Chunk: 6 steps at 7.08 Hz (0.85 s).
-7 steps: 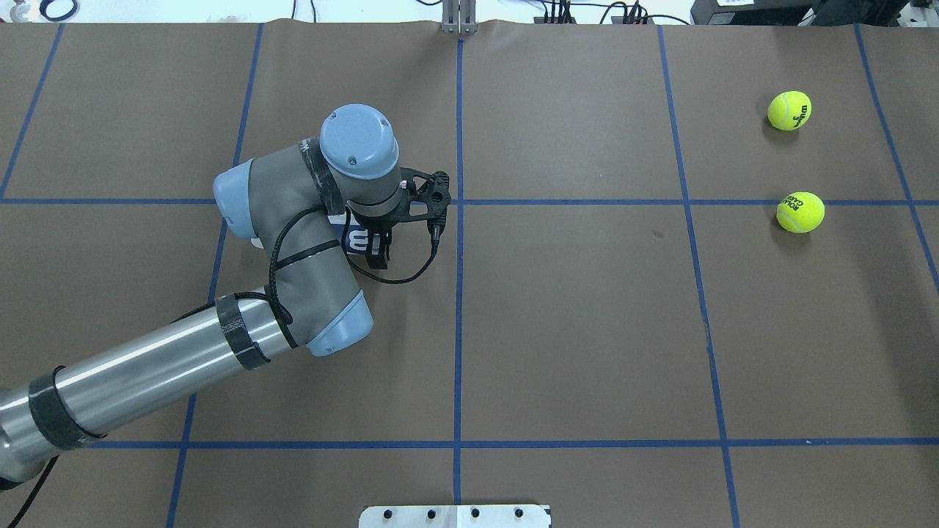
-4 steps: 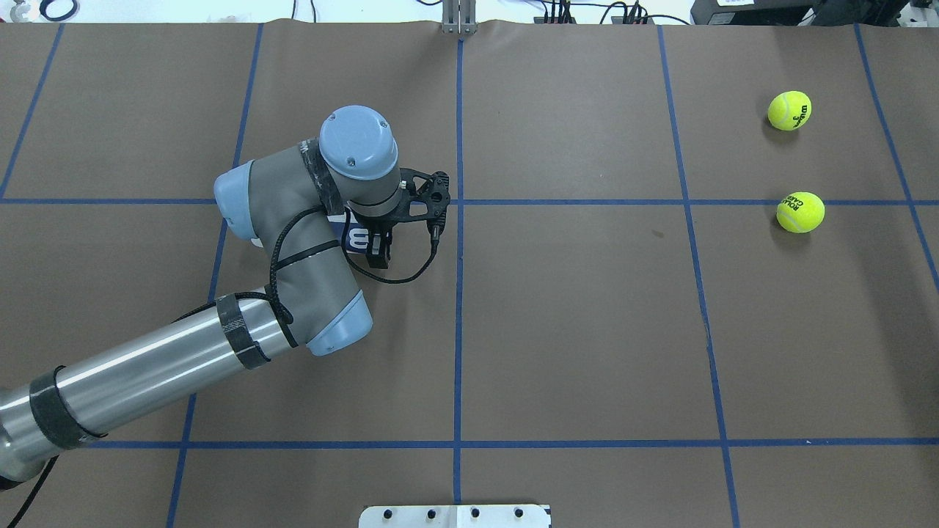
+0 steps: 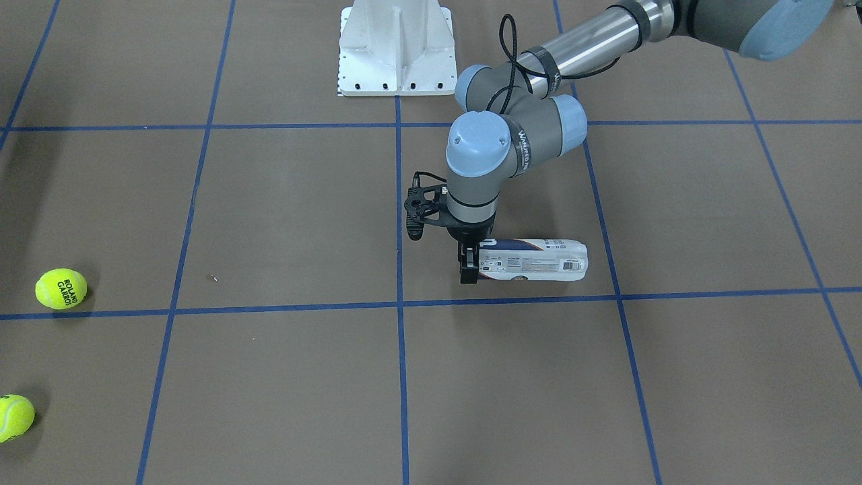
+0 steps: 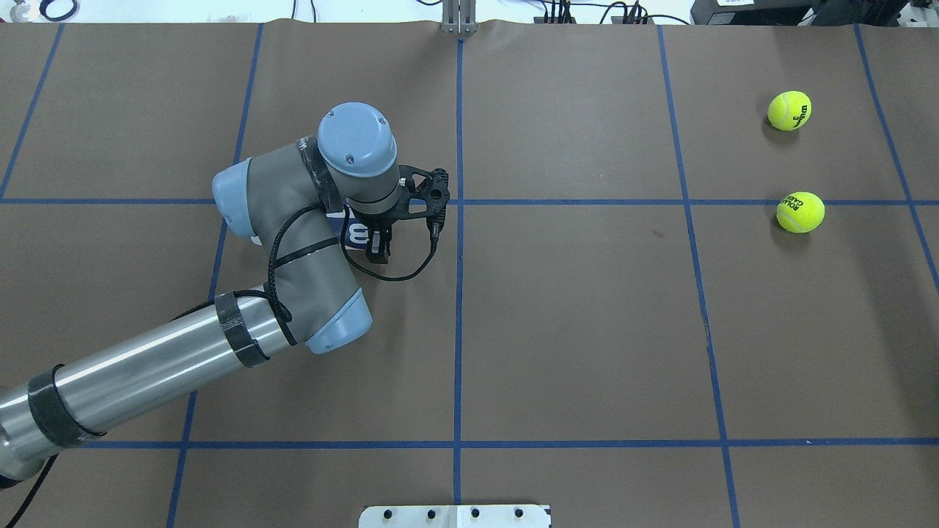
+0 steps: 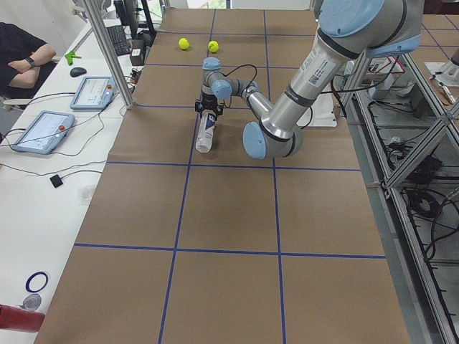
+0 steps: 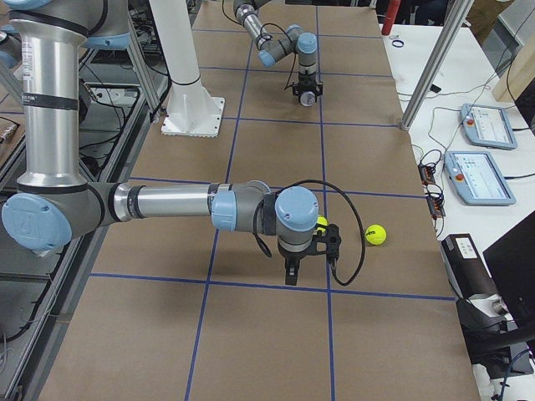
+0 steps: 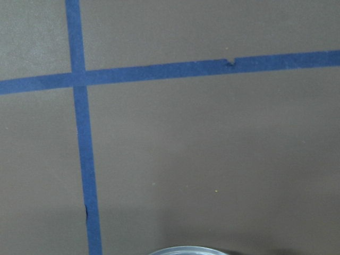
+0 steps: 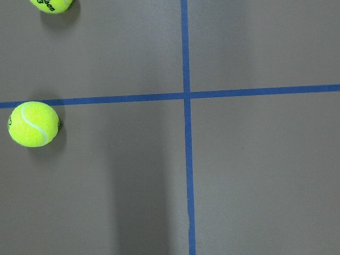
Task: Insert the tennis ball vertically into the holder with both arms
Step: 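Lower the left gripper and close it around the can's end, then lift the can with the left gripper and tilt it upright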
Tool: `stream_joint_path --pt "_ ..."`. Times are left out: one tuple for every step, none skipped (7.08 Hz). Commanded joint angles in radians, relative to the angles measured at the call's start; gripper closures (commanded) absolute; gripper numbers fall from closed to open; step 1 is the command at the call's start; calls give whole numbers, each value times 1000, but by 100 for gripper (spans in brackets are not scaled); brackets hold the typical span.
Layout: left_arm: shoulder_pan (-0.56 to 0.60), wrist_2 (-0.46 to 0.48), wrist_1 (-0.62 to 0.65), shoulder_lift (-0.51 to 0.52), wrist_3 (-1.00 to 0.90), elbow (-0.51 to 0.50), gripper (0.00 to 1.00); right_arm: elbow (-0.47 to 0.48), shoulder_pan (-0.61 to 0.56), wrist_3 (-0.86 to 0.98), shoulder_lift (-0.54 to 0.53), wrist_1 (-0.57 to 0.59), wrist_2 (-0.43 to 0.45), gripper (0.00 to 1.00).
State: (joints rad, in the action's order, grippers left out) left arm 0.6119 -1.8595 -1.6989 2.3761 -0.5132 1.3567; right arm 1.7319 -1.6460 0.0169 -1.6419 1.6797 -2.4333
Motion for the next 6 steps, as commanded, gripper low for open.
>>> stream_joint_path --pt "8 0 4 2 5 10 36 -2 0 0 4 0 0 1" --pt "20 0 8 2 5 47 37 0 0 1 5 0 -1 1" --pt "34 0 10 2 7 95 37 6 0 2 5 0 -1 1" --pt "40 2 13 2 49 145 37 12 0 2 4 0 -3 1" --pt "48 -3 2 5 112 186 37 15 0 2 4 -2 -3 1" --pt "51 -3 -22 5 195 249 37 17 0 2 5 -2 -3 1"
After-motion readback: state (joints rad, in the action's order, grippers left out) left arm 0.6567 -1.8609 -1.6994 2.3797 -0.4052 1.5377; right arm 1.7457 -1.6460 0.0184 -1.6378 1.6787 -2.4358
